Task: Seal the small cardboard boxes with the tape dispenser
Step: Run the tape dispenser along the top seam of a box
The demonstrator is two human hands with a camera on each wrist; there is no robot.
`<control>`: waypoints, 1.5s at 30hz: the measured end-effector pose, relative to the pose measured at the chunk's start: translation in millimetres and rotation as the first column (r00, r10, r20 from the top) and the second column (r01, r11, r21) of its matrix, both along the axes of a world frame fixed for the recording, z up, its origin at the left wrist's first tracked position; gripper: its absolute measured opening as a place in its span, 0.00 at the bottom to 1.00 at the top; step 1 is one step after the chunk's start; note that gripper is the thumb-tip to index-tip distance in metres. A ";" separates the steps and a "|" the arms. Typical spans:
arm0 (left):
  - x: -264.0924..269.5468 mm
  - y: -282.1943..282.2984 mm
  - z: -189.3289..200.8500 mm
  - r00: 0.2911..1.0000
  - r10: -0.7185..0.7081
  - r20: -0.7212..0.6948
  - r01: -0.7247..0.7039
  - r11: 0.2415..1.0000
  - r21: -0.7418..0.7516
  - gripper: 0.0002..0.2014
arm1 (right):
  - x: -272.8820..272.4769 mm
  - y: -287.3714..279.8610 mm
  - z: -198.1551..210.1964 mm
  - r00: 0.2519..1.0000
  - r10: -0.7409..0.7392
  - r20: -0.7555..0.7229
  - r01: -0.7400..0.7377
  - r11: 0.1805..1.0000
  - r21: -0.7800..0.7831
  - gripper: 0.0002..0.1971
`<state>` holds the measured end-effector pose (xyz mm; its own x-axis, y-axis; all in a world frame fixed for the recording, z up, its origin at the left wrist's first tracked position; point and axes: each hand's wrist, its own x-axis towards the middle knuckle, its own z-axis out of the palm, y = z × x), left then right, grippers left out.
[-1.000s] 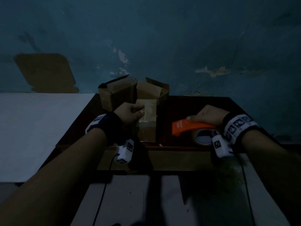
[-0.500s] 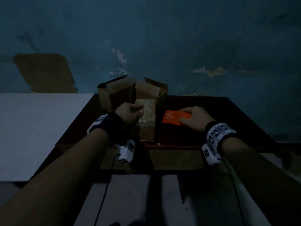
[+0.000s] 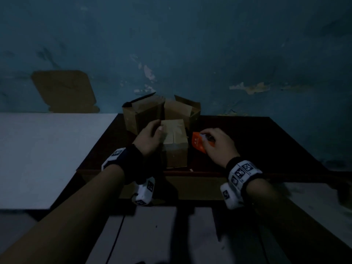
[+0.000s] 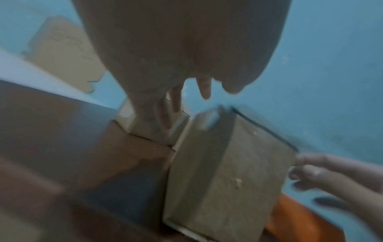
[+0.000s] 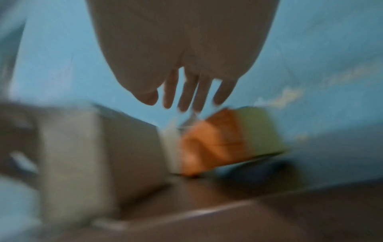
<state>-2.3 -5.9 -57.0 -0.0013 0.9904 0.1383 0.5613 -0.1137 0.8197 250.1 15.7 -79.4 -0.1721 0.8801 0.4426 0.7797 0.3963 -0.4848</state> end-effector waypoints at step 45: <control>-12.8 -19.1 -15.3 0.994 -0.095 0.046 0.092 0.993 0.073 0.13 | -43.2 -6.3 -11.7 0.771 0.167 -0.615 -0.415 0.864 -0.286 0.15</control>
<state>-15.0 -25.1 -72.3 0.0825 0.9743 0.2098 0.5050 -0.2224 0.8340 206.9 9.4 -91.1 -0.2847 0.9417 0.1796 0.2023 0.2421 -0.9489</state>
